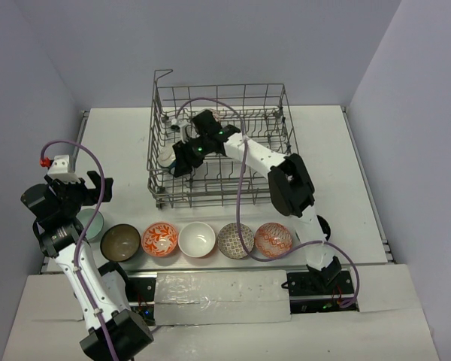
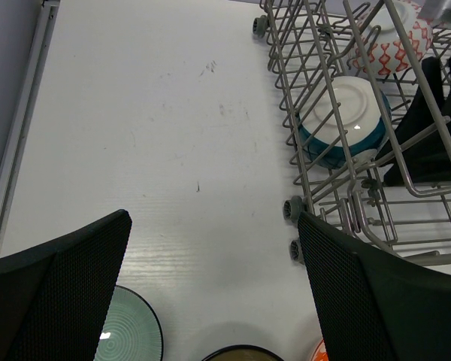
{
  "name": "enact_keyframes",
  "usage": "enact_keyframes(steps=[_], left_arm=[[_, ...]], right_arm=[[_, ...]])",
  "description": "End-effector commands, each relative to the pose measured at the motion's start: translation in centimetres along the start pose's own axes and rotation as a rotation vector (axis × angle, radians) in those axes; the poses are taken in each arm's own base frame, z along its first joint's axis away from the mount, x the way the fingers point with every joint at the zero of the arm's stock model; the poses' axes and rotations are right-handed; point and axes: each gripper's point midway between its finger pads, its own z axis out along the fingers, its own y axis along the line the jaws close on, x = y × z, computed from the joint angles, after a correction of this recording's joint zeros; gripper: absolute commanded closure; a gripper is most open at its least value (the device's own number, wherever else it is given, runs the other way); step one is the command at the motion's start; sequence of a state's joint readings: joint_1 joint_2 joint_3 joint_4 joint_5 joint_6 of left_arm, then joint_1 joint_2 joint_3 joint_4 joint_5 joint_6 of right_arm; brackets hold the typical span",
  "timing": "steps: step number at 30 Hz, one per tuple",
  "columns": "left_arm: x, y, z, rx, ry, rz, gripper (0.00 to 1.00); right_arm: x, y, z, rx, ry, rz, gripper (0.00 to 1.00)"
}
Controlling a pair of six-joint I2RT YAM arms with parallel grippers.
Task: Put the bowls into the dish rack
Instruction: Move the bowl to the dish rack.
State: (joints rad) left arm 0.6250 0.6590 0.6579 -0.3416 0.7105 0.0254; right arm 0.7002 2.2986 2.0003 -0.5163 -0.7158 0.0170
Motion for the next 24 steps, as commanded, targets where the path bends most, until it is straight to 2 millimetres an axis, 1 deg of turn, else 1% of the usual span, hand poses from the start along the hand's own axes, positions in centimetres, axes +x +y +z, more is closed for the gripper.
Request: enact_keyframes(steps=[1, 3, 5, 7, 9, 11, 12, 15, 16, 17, 19, 20, 21, 22, 23, 24], left_arm=[[-0.4, 0.1, 0.0, 0.009, -0.019, 0.030, 0.01], [-0.4, 0.1, 0.0, 0.008, -0.019, 0.030, 0.01], [-0.5, 0.0, 0.0, 0.009, -0.022, 0.032, 0.01], [-0.4, 0.1, 0.0, 0.007, -0.021, 0.031, 0.01], [-0.5, 0.1, 0.0, 0.009, -0.021, 0.031, 0.01], [-0.4, -0.4, -0.1, 0.034, -0.014, 0.027, 0.01], [-1.0, -0.8, -0.2, 0.053, -0.020, 0.036, 0.02], [-2.0, -2.5, -0.5, 0.136, -0.023, 0.040, 0.12], [-2.0, -2.9, -0.5, 0.154, -0.019, 0.038, 0.20], [-1.9, -3.2, -0.4, 0.172, -0.012, 0.048, 0.21], [-1.5, -3.8, -0.4, 0.203, 0.025, 0.045, 0.22], [-1.9, -4.4, -0.4, 0.229, 0.030, 0.077, 0.21], [-1.5, -4.9, -0.5, 0.244, 0.056, 0.069, 0.19], [-1.6, -5.2, -0.5, 0.255, 0.067, 0.077, 0.18], [-2.4, -5.9, -0.5, 0.270, 0.064, 0.114, 0.17], [-2.2, -6.2, -0.6, 0.281, 0.087, 0.115, 0.17]], right_arm=[[-4.4, 0.4, -4.6, 0.024, -0.130, -0.065, 0.45], [-4.6, 0.4, -4.9, 0.042, -0.134, -0.085, 0.45], [-4.4, -0.4, -4.8, 0.071, -0.129, -0.098, 0.45], [-4.2, -0.5, -4.6, 0.070, -0.125, -0.097, 0.45], [-4.0, -0.3, -4.4, 0.047, -0.120, -0.093, 0.45], [-4.1, 0.1, -4.3, 0.027, -0.118, -0.095, 0.45], [-4.1, 0.2, -4.3, 0.024, -0.118, -0.095, 0.45], [-4.2, 0.5, -4.4, 0.019, -0.118, -0.100, 0.45], [-4.1, 0.6, -4.5, 0.014, -0.117, -0.099, 0.45], [-4.1, 0.8, -4.6, 0.009, -0.119, -0.102, 0.45], [-3.9, 1.1, -4.7, -0.003, -0.116, -0.099, 0.44], [-4.1, 1.4, -4.9, -0.006, -0.119, -0.102, 0.44], [-4.0, 1.5, -5.0, -0.009, -0.119, -0.102, 0.44], [-3.8, 1.6, -5.1, -0.012, -0.116, -0.102, 0.44], [-3.9, 1.8, -5.3, -0.013, -0.119, -0.106, 0.44], [-3.8, 1.9, -5.3, -0.018, -0.116, -0.104, 0.44]])
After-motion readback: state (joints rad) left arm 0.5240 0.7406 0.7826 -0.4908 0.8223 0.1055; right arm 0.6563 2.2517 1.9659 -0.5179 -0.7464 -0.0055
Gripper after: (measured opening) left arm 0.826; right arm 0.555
